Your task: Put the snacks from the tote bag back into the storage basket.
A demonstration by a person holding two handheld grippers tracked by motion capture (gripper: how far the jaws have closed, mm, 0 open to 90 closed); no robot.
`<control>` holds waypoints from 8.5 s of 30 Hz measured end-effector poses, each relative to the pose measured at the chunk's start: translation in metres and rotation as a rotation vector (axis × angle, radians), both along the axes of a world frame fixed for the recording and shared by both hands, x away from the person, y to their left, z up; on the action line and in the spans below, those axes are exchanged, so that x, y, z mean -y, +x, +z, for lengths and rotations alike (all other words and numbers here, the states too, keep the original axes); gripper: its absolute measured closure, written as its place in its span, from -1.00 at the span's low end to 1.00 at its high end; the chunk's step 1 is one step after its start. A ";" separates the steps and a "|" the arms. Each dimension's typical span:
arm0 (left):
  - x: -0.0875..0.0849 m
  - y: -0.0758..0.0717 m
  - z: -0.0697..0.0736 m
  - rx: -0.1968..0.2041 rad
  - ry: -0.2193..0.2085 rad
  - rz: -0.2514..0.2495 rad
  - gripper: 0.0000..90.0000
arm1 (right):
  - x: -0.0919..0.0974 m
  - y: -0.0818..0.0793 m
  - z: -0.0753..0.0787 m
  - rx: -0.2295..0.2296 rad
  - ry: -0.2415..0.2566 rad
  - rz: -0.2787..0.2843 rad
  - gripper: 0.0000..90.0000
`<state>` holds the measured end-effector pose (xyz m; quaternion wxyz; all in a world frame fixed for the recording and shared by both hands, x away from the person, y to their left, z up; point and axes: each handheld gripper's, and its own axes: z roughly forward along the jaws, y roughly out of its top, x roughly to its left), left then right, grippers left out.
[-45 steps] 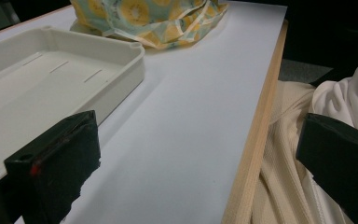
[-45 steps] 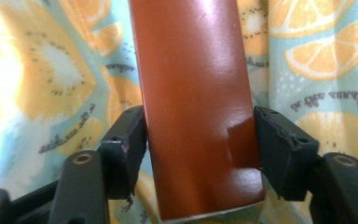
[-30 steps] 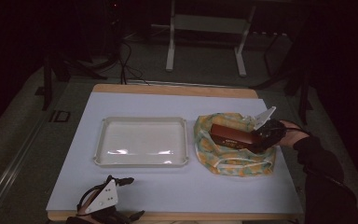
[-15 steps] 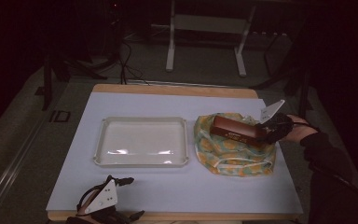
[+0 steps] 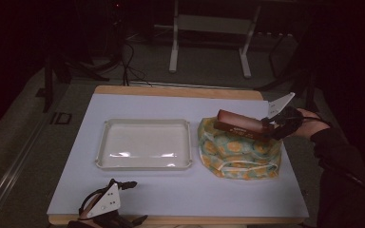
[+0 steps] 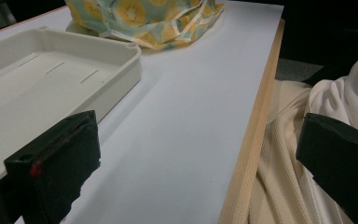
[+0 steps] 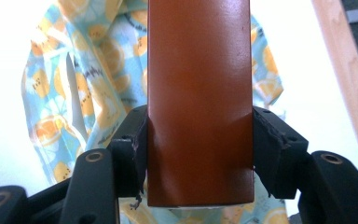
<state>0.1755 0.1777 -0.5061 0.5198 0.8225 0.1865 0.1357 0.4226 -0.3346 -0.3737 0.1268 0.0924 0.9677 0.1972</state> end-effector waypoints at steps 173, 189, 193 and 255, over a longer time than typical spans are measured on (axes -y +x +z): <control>0.000 -0.003 0.000 0.000 -0.005 -0.034 -1.00 | -0.243 0.008 -0.040 -0.016 0.048 0.200 -0.39; 0.000 -0.003 0.000 -0.002 -0.003 -0.032 -1.00 | -0.202 0.012 -0.019 0.004 0.180 -0.007 -0.76; 0.000 -0.003 0.000 -0.003 -0.003 -0.032 -1.00 | -0.187 0.007 -0.017 0.023 0.215 -0.051 -0.76; 0.001 -0.002 0.000 -0.007 -0.003 -0.027 -1.00 | -0.037 -0.111 -0.094 0.403 0.624 -0.659 -0.76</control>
